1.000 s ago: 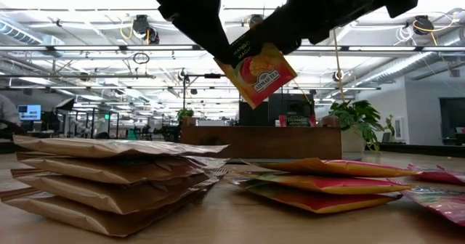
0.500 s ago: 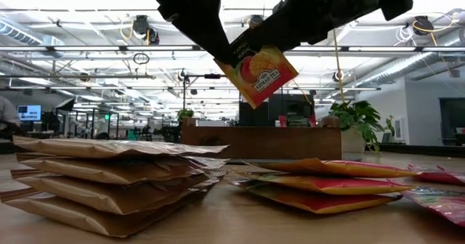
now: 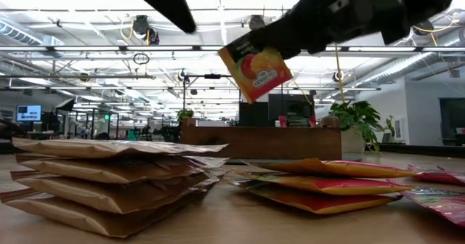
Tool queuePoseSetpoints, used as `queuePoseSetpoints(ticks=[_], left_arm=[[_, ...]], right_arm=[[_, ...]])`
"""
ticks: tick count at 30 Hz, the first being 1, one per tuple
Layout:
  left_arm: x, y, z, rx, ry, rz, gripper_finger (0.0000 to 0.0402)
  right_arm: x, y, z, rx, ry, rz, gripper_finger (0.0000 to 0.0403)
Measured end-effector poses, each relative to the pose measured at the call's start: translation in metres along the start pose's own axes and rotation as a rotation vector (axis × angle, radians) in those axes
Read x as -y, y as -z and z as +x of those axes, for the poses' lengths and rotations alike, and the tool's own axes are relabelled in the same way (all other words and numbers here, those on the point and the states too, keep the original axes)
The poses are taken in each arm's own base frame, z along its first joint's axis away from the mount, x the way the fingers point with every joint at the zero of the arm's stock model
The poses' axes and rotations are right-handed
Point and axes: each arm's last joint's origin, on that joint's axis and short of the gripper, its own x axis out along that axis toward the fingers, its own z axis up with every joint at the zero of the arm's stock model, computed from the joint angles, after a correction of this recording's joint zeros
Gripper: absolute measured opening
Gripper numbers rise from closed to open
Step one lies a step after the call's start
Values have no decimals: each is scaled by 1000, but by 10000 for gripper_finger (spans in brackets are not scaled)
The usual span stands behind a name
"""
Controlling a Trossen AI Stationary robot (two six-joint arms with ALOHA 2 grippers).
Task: Pick & Place Tea
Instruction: Put the orange tea bag into the middle slot of the wooden organizer
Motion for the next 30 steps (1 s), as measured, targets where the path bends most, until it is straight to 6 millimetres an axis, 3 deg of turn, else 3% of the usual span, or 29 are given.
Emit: queuePoseSetpoints(ticks=[6, 10, 14, 21, 27, 30], left_arm=[[17, 38, -12, 85, -91, 1, 87], [28, 67, 2, 201, -173, -26, 88], [27, 84, 23, 304, -208, -73, 88], [23, 92, 33, 424, -197, -40, 86], [30, 94, 29, 458, -81, 40, 12], [31, 91, 27, 481, -44, 37, 13]], right_arm=[[23, 19, -26, 204, 85, 78, 0], [37, 25, -40, 286, 133, 142, 0], [48, 28, -38, 274, 178, 165, 0], [62, 49, -28, 217, 267, 178, 0], [67, 68, -16, 250, 218, 179, 0], [69, 73, -14, 276, 226, 200, 0]])
